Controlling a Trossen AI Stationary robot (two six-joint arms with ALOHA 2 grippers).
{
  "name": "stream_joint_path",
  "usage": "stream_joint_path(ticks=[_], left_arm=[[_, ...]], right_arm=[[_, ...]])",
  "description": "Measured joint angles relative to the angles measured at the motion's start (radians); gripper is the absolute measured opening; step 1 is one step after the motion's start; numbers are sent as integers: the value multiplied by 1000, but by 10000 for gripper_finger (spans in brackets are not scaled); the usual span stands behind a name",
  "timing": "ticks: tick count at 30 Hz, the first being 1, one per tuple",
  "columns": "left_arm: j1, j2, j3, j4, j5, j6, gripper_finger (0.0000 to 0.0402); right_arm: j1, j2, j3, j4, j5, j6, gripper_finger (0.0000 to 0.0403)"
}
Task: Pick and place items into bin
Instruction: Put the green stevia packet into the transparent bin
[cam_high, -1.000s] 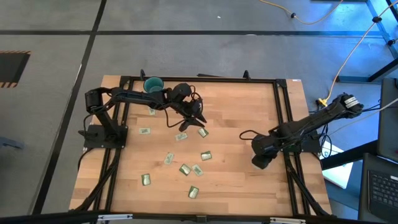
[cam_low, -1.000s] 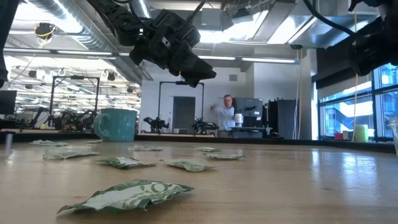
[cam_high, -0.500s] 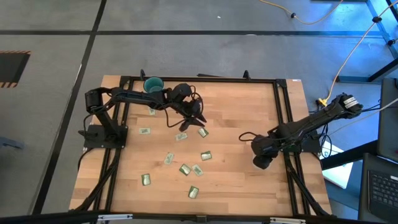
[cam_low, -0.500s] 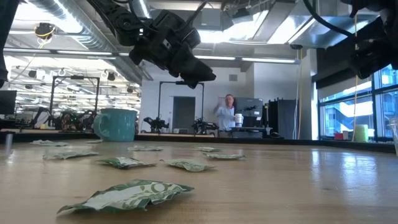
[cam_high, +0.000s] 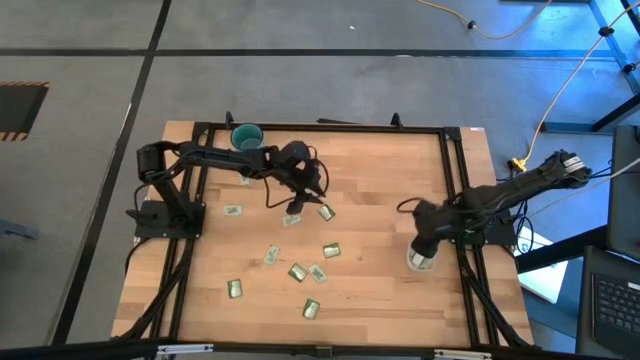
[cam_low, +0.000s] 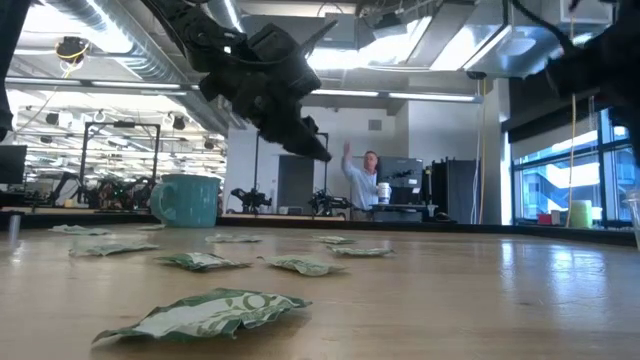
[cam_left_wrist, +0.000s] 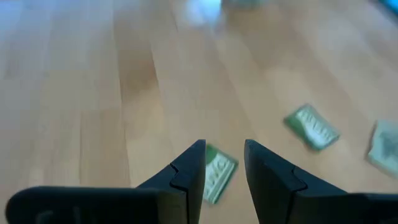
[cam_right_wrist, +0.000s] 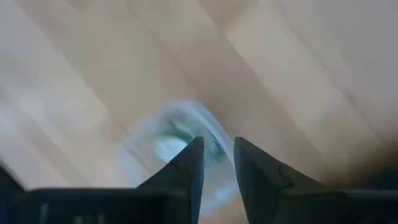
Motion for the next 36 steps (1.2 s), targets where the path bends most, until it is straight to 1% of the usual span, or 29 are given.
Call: stream_joint_path(ticks=[3, 7, 10, 12, 18, 22, 26, 30, 33, 36], left_arm=[[-35, 0, 0, -22, -85, 46, 104], [-84, 16, 0, -12, -205, 90, 104], [-106, 32, 2, -10, -257, 91, 104], [-109, 44, 0, -35, -259, 61, 104], [-108, 124, 0, 5, -263, 49, 104], [-108, 172, 4, 55, -263, 48, 104], [-107, 200, 13, 52, -269, 48, 104], [-107, 223, 14, 42, -340, 47, 104], [-106, 237, 18, 51, -354, 45, 100], [-106, 246, 19, 48, -349, 44, 86]], right_arm=[[-13, -88, 0, 68, 53, -64, 92], [-27, -190, 0, 132, 154, -178, 92], [-46, -249, -4, 169, 189, -251, 92], [-58, -271, -5, 178, 211, -278, 92], [-82, -286, -6, 212, 222, -352, 92], [-85, -286, -6, 213, 222, -355, 92], [-85, -286, -7, 213, 221, -353, 92], [-85, -286, -7, 213, 221, -354, 92], [-85, -286, -7, 212, 221, -355, 92], [-85, -286, -7, 212, 221, -356, 92]])
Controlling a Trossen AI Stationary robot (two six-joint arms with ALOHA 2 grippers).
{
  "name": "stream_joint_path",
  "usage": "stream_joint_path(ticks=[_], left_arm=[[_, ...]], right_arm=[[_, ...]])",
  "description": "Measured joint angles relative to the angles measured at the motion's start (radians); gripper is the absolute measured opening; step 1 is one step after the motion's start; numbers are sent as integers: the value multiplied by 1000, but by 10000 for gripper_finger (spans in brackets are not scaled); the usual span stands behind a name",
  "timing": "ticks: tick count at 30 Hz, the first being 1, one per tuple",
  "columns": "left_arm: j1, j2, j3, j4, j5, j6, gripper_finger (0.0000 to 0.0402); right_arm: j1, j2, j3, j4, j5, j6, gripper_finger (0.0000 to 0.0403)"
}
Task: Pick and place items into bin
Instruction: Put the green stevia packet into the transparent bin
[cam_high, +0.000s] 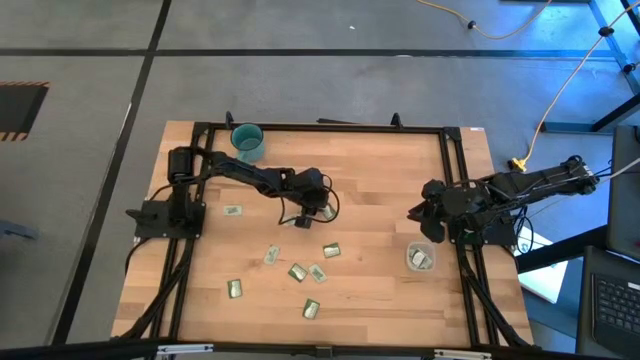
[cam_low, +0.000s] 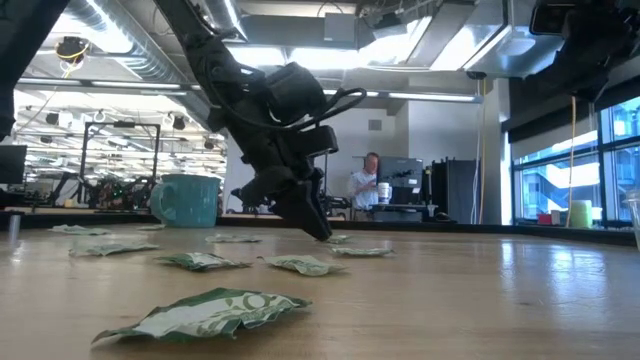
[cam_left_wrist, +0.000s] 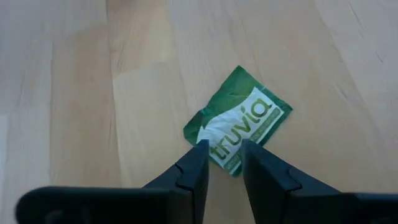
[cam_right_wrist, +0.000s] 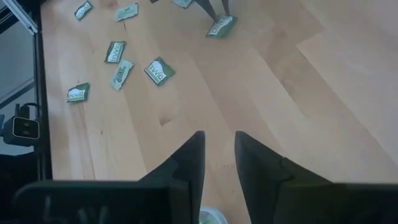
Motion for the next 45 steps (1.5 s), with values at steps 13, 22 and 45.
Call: stream_joint_path(ticks=[13, 22, 45], left_arm=[[-1, 4, -1, -23, -2, -24, 5], [1, 5, -2, -41, -13, -51, 53], [1, 0, -2, -110, 20, -127, 6]], right_arm=[[0, 0, 0, 0, 0, 0, 92], [0, 0, 0, 0, 0, 0, 92], [0, 0, 0, 0, -1, 0, 92]])
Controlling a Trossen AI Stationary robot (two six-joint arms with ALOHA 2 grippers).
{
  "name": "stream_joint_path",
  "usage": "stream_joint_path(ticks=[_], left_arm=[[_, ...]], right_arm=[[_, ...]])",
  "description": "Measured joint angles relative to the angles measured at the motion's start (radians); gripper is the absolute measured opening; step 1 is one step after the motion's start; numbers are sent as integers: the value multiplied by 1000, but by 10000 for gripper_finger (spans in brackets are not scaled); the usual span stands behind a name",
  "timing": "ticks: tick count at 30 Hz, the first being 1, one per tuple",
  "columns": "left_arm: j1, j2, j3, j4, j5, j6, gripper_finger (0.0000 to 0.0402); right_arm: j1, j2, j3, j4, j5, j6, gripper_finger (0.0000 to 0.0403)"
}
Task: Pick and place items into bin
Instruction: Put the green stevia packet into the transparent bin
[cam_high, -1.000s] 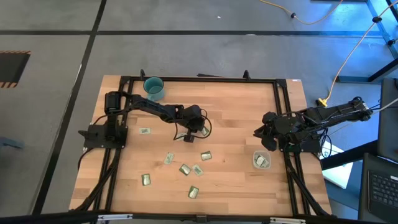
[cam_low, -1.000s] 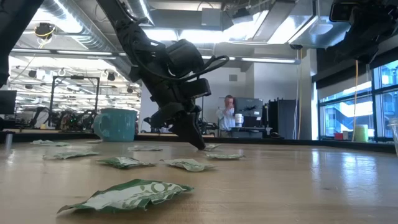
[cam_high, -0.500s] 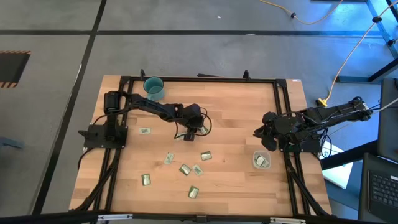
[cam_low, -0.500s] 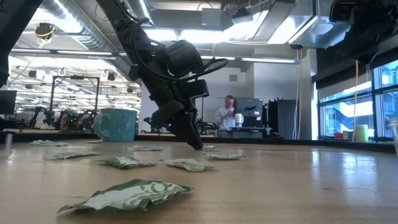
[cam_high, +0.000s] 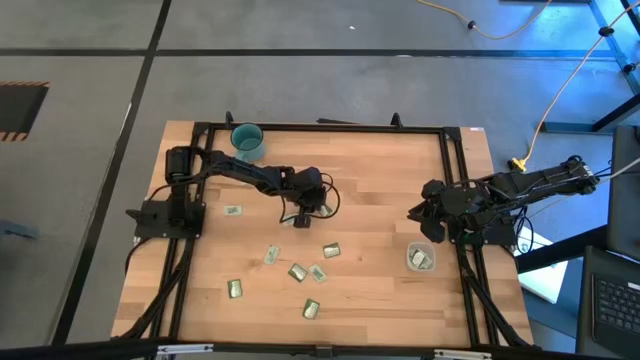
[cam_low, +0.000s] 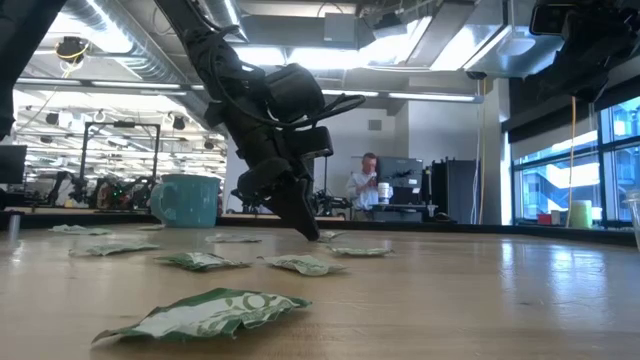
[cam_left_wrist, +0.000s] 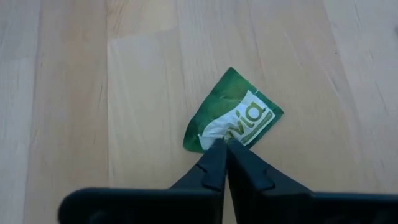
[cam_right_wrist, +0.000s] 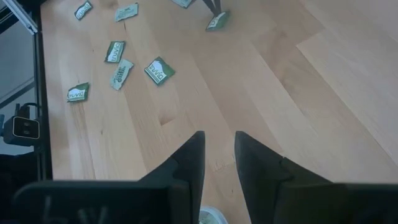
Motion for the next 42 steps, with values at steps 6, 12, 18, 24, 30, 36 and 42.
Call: stream_joint_path(ticks=[6, 12, 18, 24, 30, 36, 42], left_arm=[[-2, -47, -6, -28, 11, 17, 3], [-4, -167, -8, 6, -7, 18, 3], [-20, -211, -9, 192, -82, 20, 3], [-51, -212, -7, 348, -151, 97, 3], [-100, -212, -6, 419, -239, 164, 3], [-139, -213, -5, 466, -365, 192, 3], [-157, -213, -5, 516, -425, 196, 3]], right_arm=[[0, 0, 0, 1, 0, 0, 92], [0, 38, 0, 132, 55, -59, 92], [-13, 148, 0, 375, 146, -103, 94], [-70, 257, 0, 468, 146, -107, 138], [-140, 326, 0, 618, 147, -82, 208], [-180, 400, 0, 749, 146, -100, 229], [-207, 461, 0, 800, 141, -97, 229]])
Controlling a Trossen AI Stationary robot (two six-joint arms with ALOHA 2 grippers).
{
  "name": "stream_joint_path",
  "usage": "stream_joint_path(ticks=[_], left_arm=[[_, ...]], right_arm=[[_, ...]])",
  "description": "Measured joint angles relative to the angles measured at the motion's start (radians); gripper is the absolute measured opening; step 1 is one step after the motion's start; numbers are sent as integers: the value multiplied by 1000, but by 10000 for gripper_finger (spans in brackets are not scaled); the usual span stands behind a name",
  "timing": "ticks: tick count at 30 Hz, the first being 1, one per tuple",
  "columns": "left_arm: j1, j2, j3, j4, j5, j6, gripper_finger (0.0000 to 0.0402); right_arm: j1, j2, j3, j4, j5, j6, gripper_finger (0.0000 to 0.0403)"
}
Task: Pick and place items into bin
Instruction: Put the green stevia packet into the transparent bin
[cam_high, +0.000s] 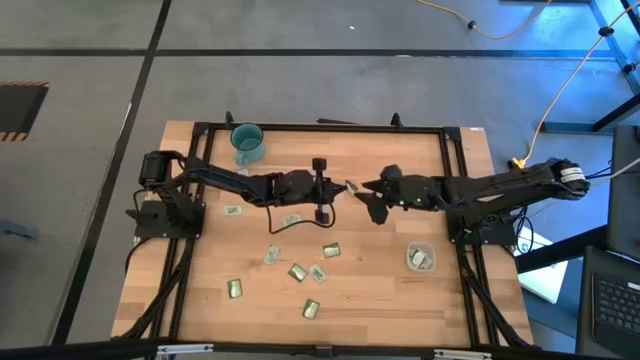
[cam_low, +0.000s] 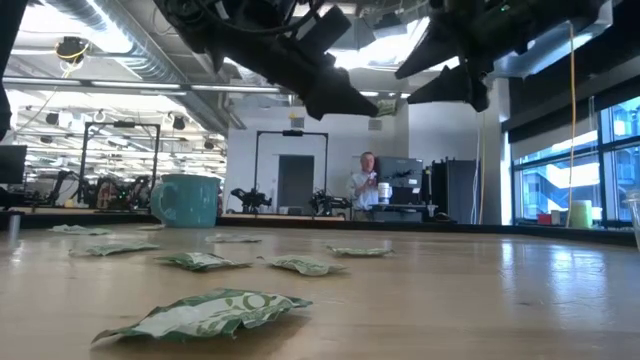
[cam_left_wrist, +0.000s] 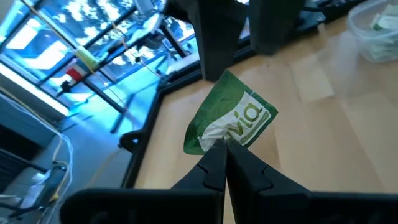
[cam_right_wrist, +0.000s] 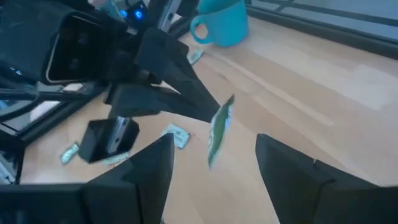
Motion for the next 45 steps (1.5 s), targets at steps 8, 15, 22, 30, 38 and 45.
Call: stream_joint_path(ticks=[8, 15, 22, 30, 38, 45], left_arm=[[-2, -1, 1, 84, -27, -1, 3], [-22, -2, 1, 85, -27, 7, 3], [-41, -2, 1, 89, -33, 15, 3], [-39, -2, 1, 91, -32, 49, 5], [-39, -2, 1, 74, -31, 28, 63], [-30, -51, 2, -115, -29, -70, 119]], right_arm=[[-12, 31, 0, 49, -31, 1, 207], [-26, 22, 0, 63, -30, -26, 152], [-36, 22, 0, 59, -35, -33, 110], [-37, 22, 0, 53, -82, -48, 63], [-37, 22, 0, 51, -82, -101, 8], [-36, -74, 0, -41, -84, -107, 8]])
